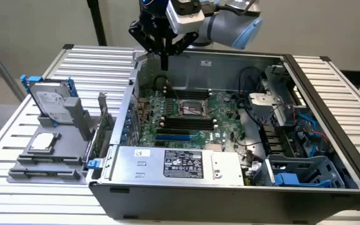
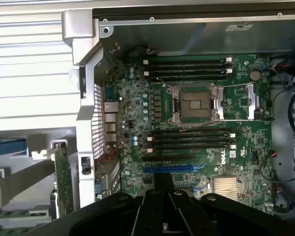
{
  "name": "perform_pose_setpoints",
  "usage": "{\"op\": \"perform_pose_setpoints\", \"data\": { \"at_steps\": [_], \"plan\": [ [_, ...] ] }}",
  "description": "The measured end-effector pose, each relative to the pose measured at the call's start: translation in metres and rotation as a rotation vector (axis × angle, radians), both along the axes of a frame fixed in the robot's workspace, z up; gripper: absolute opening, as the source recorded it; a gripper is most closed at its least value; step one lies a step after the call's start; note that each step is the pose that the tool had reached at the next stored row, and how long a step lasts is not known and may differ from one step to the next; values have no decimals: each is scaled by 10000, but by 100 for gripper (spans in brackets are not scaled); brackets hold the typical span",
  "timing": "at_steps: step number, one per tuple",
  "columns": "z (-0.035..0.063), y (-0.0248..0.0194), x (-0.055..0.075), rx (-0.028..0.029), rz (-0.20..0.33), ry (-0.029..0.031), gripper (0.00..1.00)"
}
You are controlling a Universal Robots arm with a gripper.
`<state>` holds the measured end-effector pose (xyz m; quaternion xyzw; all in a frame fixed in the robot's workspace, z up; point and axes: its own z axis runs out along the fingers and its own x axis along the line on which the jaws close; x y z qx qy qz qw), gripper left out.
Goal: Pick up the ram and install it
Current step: 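Reach for the ram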
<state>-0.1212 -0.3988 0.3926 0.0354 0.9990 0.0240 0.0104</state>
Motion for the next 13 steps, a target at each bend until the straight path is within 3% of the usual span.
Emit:
{"op": "perform_pose_setpoints", "data": {
  "at_steps": [13],
  "plan": [
    [0,0,0,0,-1,0,11]
  ]
}}
